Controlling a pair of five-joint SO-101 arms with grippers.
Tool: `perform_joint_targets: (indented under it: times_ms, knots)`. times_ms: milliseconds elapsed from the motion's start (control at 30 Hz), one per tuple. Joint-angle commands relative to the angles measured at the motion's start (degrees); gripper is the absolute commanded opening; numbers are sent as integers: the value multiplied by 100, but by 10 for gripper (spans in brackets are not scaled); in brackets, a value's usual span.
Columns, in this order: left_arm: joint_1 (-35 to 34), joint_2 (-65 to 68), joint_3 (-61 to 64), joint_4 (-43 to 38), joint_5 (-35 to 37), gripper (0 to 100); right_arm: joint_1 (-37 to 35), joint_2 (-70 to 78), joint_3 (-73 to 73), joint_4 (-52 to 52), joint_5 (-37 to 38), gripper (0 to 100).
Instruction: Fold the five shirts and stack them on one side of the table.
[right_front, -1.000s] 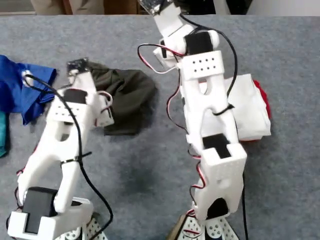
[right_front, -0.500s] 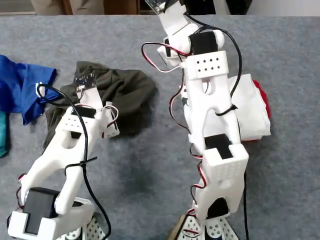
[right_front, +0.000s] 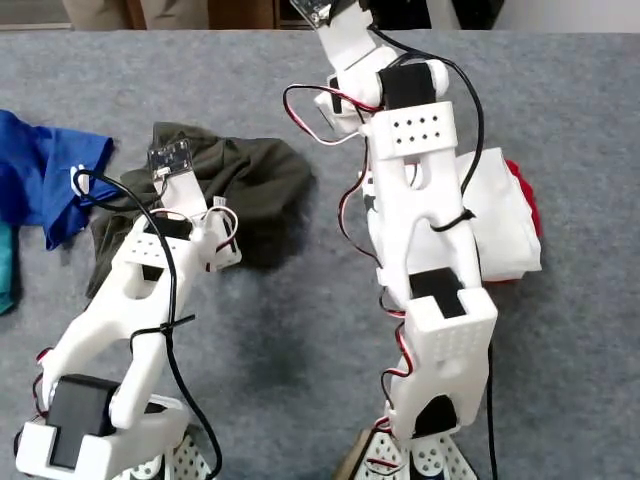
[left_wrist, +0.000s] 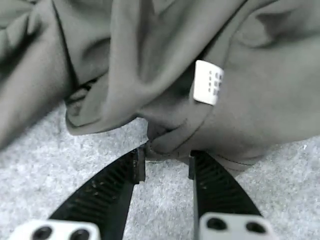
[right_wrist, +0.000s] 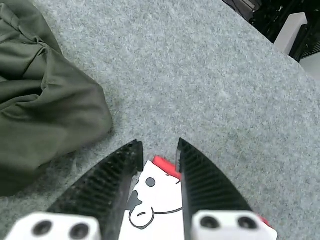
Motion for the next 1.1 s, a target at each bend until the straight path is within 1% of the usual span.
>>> perform_joint_targets:
  times_ms: [0,100,233,300,367,433,567,667,767,833,900,1000,1067]
  knots:
    - [79,-145,-44,-70,53,114,92,-409,-321,-9,-9,121]
    - [88,-154,-70,-44,-35,19,92,-409,-321,-9,-9,121]
    - [62,-207,-70,44,-220,17,92,-409,-321,-9,-9,121]
    - [35,-215,-299,448,-246,17,92,-409,-321,-9,-9,121]
    - [18,-215,-738,1169,-527,17,92,-409,-321,-9,-9,122]
    - [-176,-251,-1319,1925,-897,17,75,-400,-321,-9,-9,122]
    - [-1424,-620,-2453,3305,-1978,17,66,-391,-286,-62,-9,122]
    - [-2347,-954,-3077,4281,-3077,17,31,-391,-277,-53,132,123]
    - [-3297,-1270,-3560,4993,-3938,17,-136,-391,-251,-35,158,123]
    - [-3974,-1420,-3859,5248,-4431,17,-321,-356,-189,35,281,123]
    - [-4712,-1508,-4141,5301,-4826,17,-585,-268,-136,88,369,123]
    - [-5723,-1508,-4545,5301,-5222,17,-1033,-13,-127,229,466,123]
    - [-6242,-1508,-4721,5292,-5398,17,-1358,233,-154,290,466,123]
